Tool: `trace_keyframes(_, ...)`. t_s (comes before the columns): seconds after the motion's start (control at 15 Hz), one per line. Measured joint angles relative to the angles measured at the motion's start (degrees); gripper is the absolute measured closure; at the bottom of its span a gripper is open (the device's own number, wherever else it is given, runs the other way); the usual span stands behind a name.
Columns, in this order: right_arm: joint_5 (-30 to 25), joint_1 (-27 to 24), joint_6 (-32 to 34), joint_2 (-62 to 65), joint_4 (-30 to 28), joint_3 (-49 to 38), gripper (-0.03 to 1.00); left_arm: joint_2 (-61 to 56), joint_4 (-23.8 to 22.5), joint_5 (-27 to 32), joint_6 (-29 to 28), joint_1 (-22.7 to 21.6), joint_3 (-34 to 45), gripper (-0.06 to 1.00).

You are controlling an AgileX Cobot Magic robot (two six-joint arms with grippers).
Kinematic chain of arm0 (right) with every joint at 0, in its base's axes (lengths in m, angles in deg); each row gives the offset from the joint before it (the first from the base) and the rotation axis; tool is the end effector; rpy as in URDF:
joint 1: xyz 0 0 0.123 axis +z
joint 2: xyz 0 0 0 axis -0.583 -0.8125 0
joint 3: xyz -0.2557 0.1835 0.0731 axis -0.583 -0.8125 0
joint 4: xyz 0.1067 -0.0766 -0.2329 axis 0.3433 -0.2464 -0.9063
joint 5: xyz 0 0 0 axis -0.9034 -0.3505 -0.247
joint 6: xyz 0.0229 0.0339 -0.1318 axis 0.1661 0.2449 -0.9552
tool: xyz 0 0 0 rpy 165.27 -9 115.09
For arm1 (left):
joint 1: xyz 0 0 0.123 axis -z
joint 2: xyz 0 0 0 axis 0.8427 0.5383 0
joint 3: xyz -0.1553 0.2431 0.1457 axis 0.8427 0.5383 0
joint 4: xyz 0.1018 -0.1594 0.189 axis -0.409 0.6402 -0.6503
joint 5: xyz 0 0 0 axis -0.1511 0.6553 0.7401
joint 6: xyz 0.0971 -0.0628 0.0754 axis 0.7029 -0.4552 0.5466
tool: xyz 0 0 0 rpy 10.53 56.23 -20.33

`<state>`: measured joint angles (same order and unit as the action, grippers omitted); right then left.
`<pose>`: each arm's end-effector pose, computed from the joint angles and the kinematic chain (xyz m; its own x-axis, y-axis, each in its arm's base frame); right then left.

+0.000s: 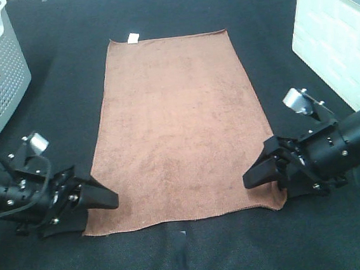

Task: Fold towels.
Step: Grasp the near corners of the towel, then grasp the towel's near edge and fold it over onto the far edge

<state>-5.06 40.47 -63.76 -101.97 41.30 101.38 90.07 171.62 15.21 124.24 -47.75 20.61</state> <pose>0.2882 0.1026 0.0718 -0.9832 0.0466 -0.1763 -0.0655 0.8120 0.5800 0.2823 -0.1305 0.0650 -0.9730 -0.2022 -0.1110 -0.0801 0.7476 -0.6593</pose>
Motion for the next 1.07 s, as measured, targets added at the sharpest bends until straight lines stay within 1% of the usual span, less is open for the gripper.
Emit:
trace_keyframes(0.07,0.6,0.1,1.1,-0.2,-0.1,0.1,0.34,0.5,0.2,-0.1,-1.1,0.3,-0.3,0.33)
trace_keyframes(0.13,1.9,0.1,2.9,-0.3,-1.2,0.1,0.44,0.9,0.2,-0.7,-1.4,0.3,-0.4,0.43)
trace_keyframes(0.2,3.2,0.1,4.7,-0.3,-2.8,0.1,0.56,1.1,-0.1,-1.6,-1.7,0.4,-0.4,0.55)
trace_keyframes(0.27,4.3,0.2,7.4,-0.3,-4.8,0.2,0.69,1.3,-0.4,-2.1,-1.7,0.4,-0.4,0.68)
trace_keyframes(0.33,5.0,0.2,9.9,-0.4,-6.5,0.3,0.80,1.4,-0.7,-2.2,-1.5,0.4,-0.4,0.80)
trace_keyframes(0.4,5.4,0.2,13.0,-0.4,-8.5,0.5,0.93,1.5,-0.9,-2.2,-0.7,0.4,-0.4,0.91)
trace_keyframes(0.47,5.4,0.2,14.0,-0.4,-8.8,0.5,0.97,1.5,-1.0,-2.2,-0.6,0.4,-0.4,0.94)
trace_keyframes(0.6,5.4,0.2,15.4,0.4,-10.0,0.5,0.97,1.0,-1.6,-2.3,-0.5,0.4,-0.3,0.94)
trace_keyframes(0.67,5.6,0.2,16.4,1.3,-11.3,0.5,0.97,0.1,-2.6,-2.4,-0.6,0.4,-0.3,0.94)
trace_keyframes(0.8,4.8,0.2,18.6,3.8,-13.6,0.5,0.97,-2.2,-6.9,-2.8,-3.3,0.4,-0.3,0.94)
trace_keyframes(0.87,4.8,0.2,18.6,3.8,-13.6,0.5,0.97,-2.2,-6.9,-2.8,-3.3,0.4,-0.3,0.94)
trace_keyframes(0.93,3.7,0.2,20.4,5.2,-15.3,0.5,0.97,-3.7,-9.9,-3.0,-5.7,0.4,-0.3,0.94)
trace_keyframes(1.0,2.5,0.2,22.5,6.5,-17.6,0.5,0.97,-5.7,-14.6,-3.2,-9.2,0.4,-0.3,0.94)
trace_keyframes(1.07,2.2,0.2,24.5,7.7,-20.0,0.5,0.97,-7.0,-18.2,-3.2,-11.9,0.4,-0.2,0.94)
